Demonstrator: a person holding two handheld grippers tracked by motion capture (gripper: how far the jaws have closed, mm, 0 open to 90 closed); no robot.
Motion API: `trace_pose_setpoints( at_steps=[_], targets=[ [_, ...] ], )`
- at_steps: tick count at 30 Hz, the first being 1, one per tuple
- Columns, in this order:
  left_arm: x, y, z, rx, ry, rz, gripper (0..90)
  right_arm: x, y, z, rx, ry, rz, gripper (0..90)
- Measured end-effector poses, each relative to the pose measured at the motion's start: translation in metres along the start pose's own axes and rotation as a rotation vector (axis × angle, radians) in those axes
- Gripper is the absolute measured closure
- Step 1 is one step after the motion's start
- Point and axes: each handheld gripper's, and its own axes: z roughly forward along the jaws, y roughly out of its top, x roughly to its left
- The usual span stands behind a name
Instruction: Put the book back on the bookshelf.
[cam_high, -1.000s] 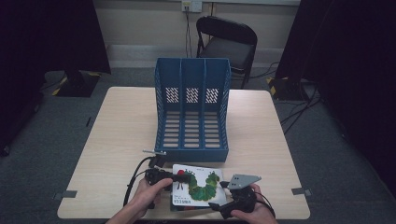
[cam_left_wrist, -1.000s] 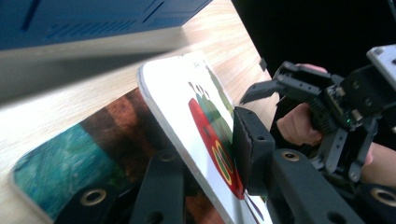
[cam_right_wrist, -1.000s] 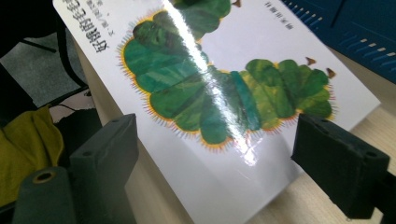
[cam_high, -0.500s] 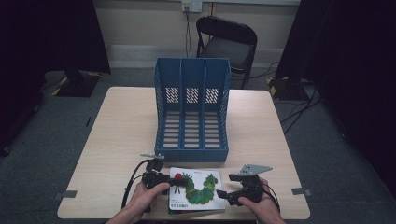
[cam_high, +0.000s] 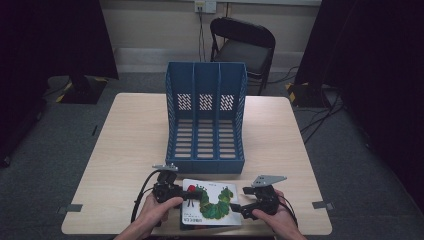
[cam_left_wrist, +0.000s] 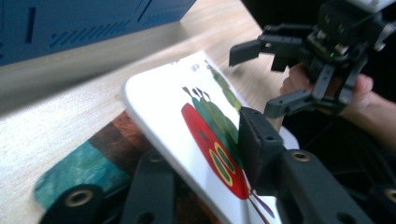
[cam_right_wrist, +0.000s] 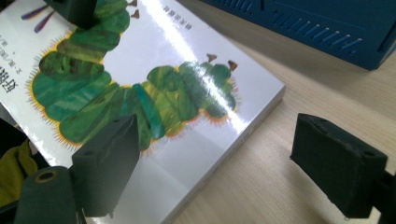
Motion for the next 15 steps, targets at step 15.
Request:
trace_pose_setpoints(
  at_steps=[15],
  targets=[
    [-0.0070, 0.0015, 0.0017, -0.011, -0.026, 0.117, 68.0, 0.0005, -0.0015, 0.0041, 0.033, 0.000, 0.000, 14.7]
  ],
)
